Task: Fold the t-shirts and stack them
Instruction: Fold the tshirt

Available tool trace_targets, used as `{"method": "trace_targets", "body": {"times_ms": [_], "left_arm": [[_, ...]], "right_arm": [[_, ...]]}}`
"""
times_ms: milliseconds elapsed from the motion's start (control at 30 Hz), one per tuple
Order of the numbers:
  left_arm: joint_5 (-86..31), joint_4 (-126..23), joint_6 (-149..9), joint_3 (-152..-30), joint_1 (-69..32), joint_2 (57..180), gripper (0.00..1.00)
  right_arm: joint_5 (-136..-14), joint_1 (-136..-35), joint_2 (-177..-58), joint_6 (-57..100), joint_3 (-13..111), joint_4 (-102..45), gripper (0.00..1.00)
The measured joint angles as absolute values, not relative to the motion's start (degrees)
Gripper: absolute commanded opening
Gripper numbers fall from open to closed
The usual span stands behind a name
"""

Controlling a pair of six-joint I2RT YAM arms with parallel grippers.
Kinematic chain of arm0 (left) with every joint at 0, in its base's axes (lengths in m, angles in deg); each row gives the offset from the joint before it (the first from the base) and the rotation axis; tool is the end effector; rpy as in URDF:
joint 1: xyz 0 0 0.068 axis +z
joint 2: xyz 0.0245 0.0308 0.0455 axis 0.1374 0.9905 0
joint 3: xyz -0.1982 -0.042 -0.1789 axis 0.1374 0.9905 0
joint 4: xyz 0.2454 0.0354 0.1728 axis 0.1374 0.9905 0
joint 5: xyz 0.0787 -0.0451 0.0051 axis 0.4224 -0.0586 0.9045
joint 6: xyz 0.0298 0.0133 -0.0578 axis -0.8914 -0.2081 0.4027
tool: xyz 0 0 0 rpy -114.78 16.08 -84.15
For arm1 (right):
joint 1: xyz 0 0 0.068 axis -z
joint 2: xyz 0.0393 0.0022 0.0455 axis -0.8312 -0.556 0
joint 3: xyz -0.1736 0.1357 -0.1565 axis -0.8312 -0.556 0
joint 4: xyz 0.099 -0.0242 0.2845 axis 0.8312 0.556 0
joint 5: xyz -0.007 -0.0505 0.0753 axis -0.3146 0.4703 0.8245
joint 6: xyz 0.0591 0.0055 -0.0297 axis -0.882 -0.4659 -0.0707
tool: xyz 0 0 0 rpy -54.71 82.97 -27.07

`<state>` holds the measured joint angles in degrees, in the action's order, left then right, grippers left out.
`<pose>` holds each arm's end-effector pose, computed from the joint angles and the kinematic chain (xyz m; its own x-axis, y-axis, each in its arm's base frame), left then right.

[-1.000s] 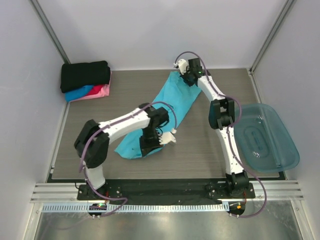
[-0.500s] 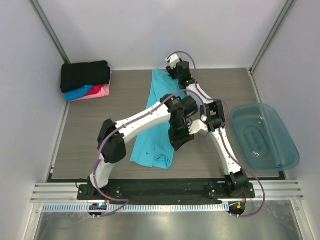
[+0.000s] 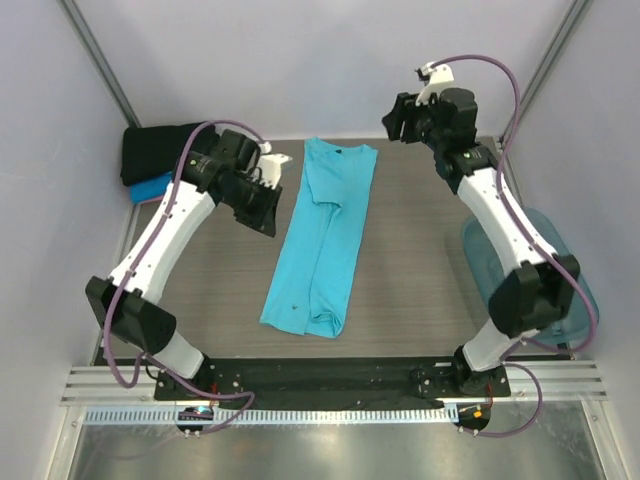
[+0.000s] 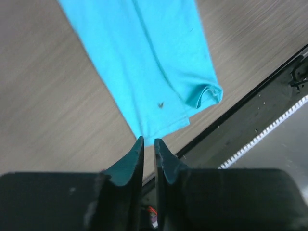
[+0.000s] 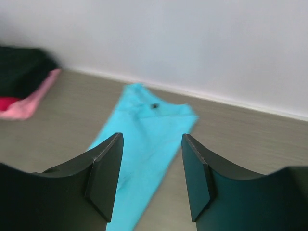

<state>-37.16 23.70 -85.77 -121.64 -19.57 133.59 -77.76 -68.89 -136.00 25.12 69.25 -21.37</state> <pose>0.3039 -0.1764 0.3863 -0.7271 0.4636 -0.5064 0.6320 0.7401 -0.2299 0.4644 0.1092 0.3908 -0.2024 0.0147 -0.9792 -0.2915 0.9537 0.0746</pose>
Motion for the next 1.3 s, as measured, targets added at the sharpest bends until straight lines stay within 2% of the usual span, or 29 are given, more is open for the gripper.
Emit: {"method": "trace_targets", "body": {"times_ms": [133,333,433,700,967,1067,1100,1133,1200,1233,1300], "left_arm": [[-44.13,20.51,-79.06,-108.44,-10.65,134.74,0.0],[-51.15,18.02,-72.39,-92.42,-3.46,136.06,0.0],[-53.58,15.85,-70.16,-87.94,-0.35,135.66,0.0],[-54.71,9.95,-66.41,-82.43,9.98,134.09,0.0],[-55.11,8.05,-65.9,-83.41,15.12,131.33,0.01],[-55.59,7.92,-65.16,-83.41,16.61,129.89,0.04],[-55.72,7.92,-65.09,-83.41,17.0,129.56,0.06],[-55.76,7.9,-65.05,-83.41,17.39,129.19,0.08],[-55.87,7.87,-65.07,-83.41,18.07,128.47,0.2],[-55.94,7.81,-65.03,-83.39,18.31,128.14,0.24],[-56.11,7.74,-64.79,-83.39,18.75,127.75,0.27]], "right_arm": [[-67.68,-74.29,-124.09,23.11,56.8,-19.12,0.63],[-60.49,-87.97,-122.43,32.03,38.33,-8.78,0.62],[-59.57,-95.12,-122.3,38.5,33.43,-4.12,0.62],[-59.88,-105.41,-122.43,50.94,31.68,-2.35,0.6],[-60.6,-112.19,-129.62,57.25,33.76,-2.05,0.58],[-61.1,-113.63,-131.87,58.52,33.78,-1.85,0.57],[-61.28,-113.89,-132.44,58.72,33.78,-1.76,0.55],[-61.61,-114.02,-133.03,58.98,33.8,-1.72,0.47],[-62.26,-114.02,-134.1,59.7,33.89,-1.63,0.34],[-62.57,-114.0,-134.6,59.92,33.89,-1.57,0.23],[-63.07,-114.02,-135.06,60.03,33.91,-1.37,0.17]]}}
